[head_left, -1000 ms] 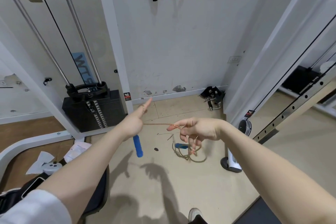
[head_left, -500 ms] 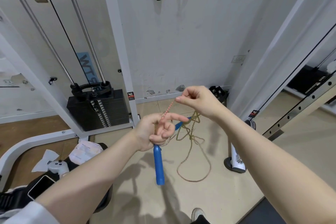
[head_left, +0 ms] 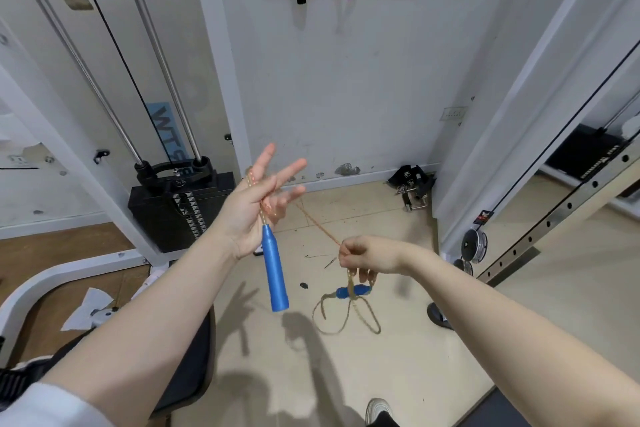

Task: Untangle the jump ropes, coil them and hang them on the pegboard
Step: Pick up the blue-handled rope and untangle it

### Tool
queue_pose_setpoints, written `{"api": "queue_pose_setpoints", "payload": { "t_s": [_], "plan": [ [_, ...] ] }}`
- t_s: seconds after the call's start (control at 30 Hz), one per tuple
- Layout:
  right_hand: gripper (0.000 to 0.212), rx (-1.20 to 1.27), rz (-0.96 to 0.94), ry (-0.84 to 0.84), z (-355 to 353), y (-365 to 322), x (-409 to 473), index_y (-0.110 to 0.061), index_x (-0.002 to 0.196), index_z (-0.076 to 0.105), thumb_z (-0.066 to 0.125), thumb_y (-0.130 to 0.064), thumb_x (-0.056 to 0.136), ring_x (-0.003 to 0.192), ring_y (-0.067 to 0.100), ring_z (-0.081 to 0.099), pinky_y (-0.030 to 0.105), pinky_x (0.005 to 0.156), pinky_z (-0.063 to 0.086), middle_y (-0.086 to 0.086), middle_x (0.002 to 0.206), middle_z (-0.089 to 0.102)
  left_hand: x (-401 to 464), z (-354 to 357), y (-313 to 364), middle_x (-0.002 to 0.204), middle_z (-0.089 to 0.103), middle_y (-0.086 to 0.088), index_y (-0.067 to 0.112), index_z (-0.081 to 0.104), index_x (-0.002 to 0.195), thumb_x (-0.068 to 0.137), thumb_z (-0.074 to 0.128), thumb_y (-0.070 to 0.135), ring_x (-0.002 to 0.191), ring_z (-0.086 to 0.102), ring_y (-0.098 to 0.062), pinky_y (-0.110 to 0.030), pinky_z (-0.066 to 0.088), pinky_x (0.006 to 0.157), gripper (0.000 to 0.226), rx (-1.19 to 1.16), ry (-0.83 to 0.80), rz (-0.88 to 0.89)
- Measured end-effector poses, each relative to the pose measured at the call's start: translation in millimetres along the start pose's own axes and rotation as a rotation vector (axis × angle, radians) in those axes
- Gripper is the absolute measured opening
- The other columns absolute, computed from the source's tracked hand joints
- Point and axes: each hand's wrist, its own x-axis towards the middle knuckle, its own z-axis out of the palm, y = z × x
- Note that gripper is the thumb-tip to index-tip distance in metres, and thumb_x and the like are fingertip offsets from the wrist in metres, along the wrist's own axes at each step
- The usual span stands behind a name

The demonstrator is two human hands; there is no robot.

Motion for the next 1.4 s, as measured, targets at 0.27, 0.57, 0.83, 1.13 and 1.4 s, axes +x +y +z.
{"api": "queue_pose_setpoints", "payload": {
  "t_s": [0.27,0.57,0.83,1.13,1.4],
  "plan": [
    [0.022,0.143,-0.194,-0.009,2,-38,-16,0.004,0.106,0.055,0.054,-0.013,0.094,0.037,0.007,0.041,0.020,0.044,0.034,-0.001,0.050,0.047,1,-17,-31,0.135,0.043,0.003,0.032,-0.002,0.147,0.090,0.016,-0.017,0.128,0.044,-0.015,-0.018,0.048,0.074,0.077,0.962,-0.056,-0.069],
    [0.023,-0.288,-0.254,0.334,-27,-27,-22,-0.003,0.110,0.065,0.049,-0.003,0.094,0.082,0.001,0.062,0.014,0.077,0.044,0.007,0.097,0.070,-9,-14,-41,0.068,0.055,0.004,0.031,0.060,0.106,0.095,0.049,0.020,0.062,0.046,-0.010,-0.026,0.036,0.066,0.019,1.483,-0.103,-0.003],
    [0.027,0.882,-0.146,0.648,-32,-10,-23,-0.015,0.076,0.044,0.033,-0.001,0.096,0.034,0.007,0.024,0.022,0.044,0.030,-0.008,0.043,0.030,8,-47,-41,0.066,0.045,-0.001,0.010,0.053,0.083,0.098,0.032,0.014,0.058,0.041,-0.018,-0.027,0.028,0.050,0.026,1.353,0.477,-0.134],
    [0.031,2.000,-0.159,0.925,-59,33,-26,-0.016,0.113,0.050,0.022,-0.015,0.100,0.075,0.016,0.060,0.033,0.079,0.049,0.003,0.066,0.070,5,-99,-28,0.065,0.059,-0.013,0.004,0.042,0.112,0.097,0.021,0.001,0.029,0.043,-0.010,-0.010,0.026,0.029,0.027,0.250,0.928,-0.110],
    [0.026,0.921,0.614,0.790,-28,56,-19,-0.005,0.113,0.050,0.029,-0.008,0.098,0.079,0.023,0.049,0.026,0.059,0.040,0.018,0.116,0.053,0,-59,-27,0.043,0.049,0.005,0.014,0.044,0.075,0.097,0.036,0.016,0.023,0.019,-0.001,-0.008,0.014,0.030,0.023,0.251,0.418,-0.236]
  ]
}}
